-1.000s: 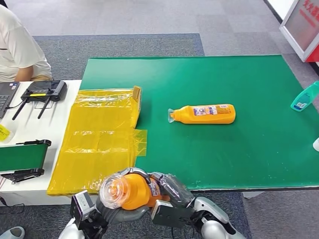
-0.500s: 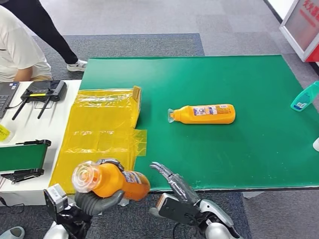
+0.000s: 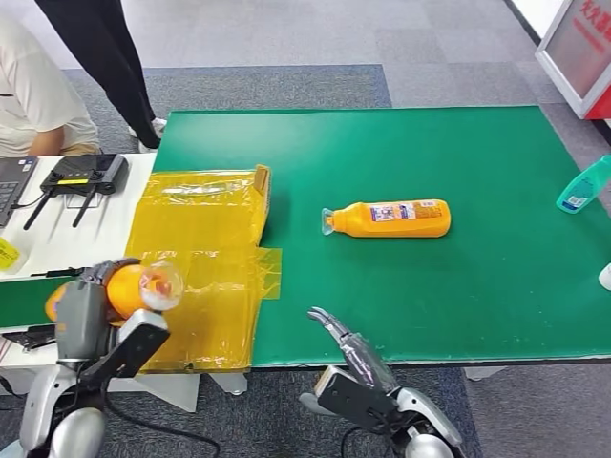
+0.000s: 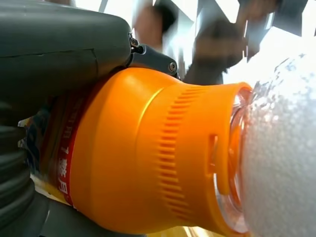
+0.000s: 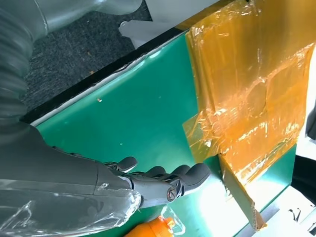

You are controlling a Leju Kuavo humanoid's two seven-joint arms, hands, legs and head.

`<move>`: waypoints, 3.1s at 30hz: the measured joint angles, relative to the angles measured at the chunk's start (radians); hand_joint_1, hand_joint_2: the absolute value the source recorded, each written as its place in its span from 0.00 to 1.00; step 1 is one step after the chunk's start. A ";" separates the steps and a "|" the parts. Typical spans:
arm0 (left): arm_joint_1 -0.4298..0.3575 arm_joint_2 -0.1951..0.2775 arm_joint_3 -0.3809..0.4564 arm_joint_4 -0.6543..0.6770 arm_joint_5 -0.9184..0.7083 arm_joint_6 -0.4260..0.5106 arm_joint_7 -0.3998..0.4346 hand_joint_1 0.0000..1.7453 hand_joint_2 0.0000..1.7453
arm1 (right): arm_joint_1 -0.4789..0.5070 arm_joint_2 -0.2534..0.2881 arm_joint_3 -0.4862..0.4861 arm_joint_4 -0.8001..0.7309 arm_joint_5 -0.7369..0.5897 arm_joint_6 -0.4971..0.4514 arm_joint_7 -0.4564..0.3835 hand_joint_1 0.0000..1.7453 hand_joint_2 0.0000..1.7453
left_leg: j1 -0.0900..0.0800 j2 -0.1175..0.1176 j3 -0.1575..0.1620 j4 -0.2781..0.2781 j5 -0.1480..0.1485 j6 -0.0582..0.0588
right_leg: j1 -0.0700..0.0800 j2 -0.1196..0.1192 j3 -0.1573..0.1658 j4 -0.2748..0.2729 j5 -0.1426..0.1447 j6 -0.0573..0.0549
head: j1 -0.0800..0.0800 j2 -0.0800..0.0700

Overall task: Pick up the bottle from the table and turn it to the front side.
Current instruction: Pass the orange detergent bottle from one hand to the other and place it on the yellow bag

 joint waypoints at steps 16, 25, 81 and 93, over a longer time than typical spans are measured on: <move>-0.386 0.085 -0.077 0.344 -0.239 0.051 0.023 1.00 1.00 | -0.108 0.016 0.002 0.048 -0.056 0.046 -0.055 0.00 1.00 | 0.000 0.000 0.000 0.000 0.005 -0.002 | 0.000 0.001 -0.002 0.000 0.005 -0.002 | 0.000 0.000; -0.552 0.075 -0.146 0.665 -0.303 -0.001 0.062 1.00 1.00 | -0.183 0.019 0.044 0.098 -0.077 0.053 -0.069 0.00 1.00 | 0.000 0.000 -0.001 0.000 0.006 -0.001 | 0.000 0.001 -0.002 0.000 0.005 -0.001 | 0.000 0.000; -0.695 -0.173 -0.119 1.201 -0.212 -0.020 0.061 0.00 1.00 | -0.262 0.066 0.126 0.185 -0.129 0.088 -0.089 0.00 1.00 | 0.000 0.000 -0.003 0.000 0.006 -0.001 | 0.000 0.001 -0.003 0.000 0.006 -0.001 | 0.000 0.000; -0.552 -0.171 -0.107 0.860 0.100 -0.165 -0.043 0.00 1.00 | -0.213 0.065 0.104 0.184 -0.127 0.068 -0.083 0.00 1.00 | 0.000 0.000 -0.003 0.000 0.005 -0.001 | 0.000 0.001 -0.003 0.000 0.006 -0.001 | 0.000 0.000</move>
